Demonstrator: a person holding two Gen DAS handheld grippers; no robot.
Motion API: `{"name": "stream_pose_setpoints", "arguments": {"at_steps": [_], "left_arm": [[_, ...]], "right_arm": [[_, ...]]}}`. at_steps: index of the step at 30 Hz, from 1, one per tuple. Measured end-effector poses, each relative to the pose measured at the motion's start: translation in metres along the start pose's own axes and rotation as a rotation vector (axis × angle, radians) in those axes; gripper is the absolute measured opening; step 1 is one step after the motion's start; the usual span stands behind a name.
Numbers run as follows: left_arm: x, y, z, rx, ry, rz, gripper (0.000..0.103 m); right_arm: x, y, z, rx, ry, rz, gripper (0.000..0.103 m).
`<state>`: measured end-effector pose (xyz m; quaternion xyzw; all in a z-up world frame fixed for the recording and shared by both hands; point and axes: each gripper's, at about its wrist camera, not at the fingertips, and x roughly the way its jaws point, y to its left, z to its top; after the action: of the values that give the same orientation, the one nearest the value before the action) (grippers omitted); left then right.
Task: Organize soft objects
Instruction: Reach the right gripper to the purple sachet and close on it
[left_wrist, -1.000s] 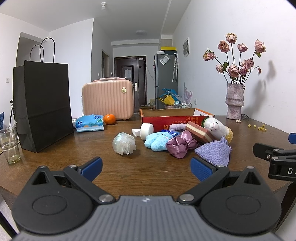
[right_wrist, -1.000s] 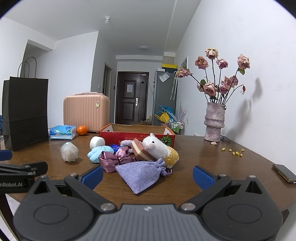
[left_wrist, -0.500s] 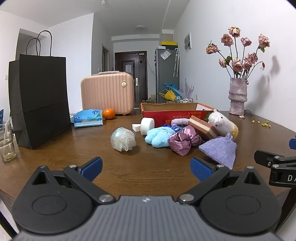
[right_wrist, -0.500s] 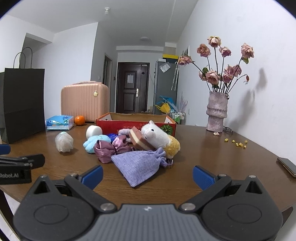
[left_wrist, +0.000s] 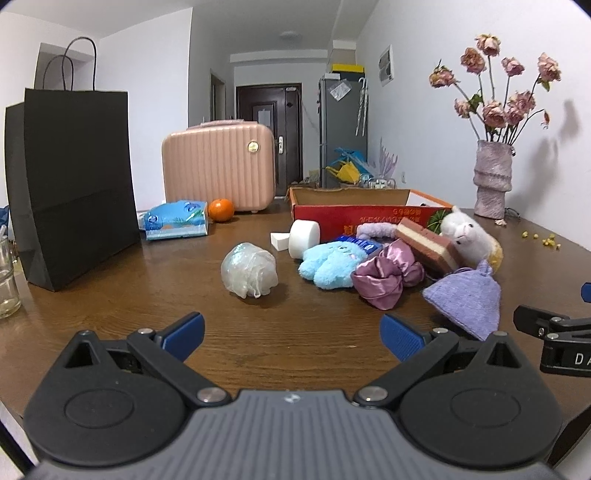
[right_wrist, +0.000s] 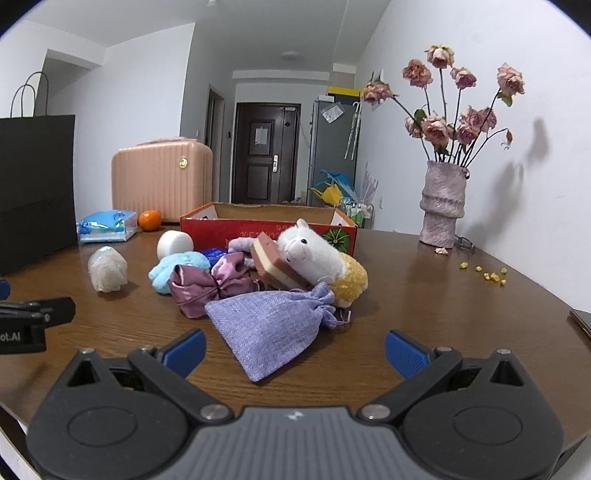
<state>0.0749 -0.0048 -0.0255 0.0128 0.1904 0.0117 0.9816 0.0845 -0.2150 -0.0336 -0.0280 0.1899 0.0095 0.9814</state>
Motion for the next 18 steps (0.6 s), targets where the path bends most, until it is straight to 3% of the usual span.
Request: {"name": "stream_pose_setpoints", "arguments": {"at_steps": [18], "left_arm": [[0.061,0.013,0.016,-0.039,0.072,0.014,0.103]], "right_arm": [[0.091,0.006,0.022,-0.013,0.154,0.041,0.103]]}}
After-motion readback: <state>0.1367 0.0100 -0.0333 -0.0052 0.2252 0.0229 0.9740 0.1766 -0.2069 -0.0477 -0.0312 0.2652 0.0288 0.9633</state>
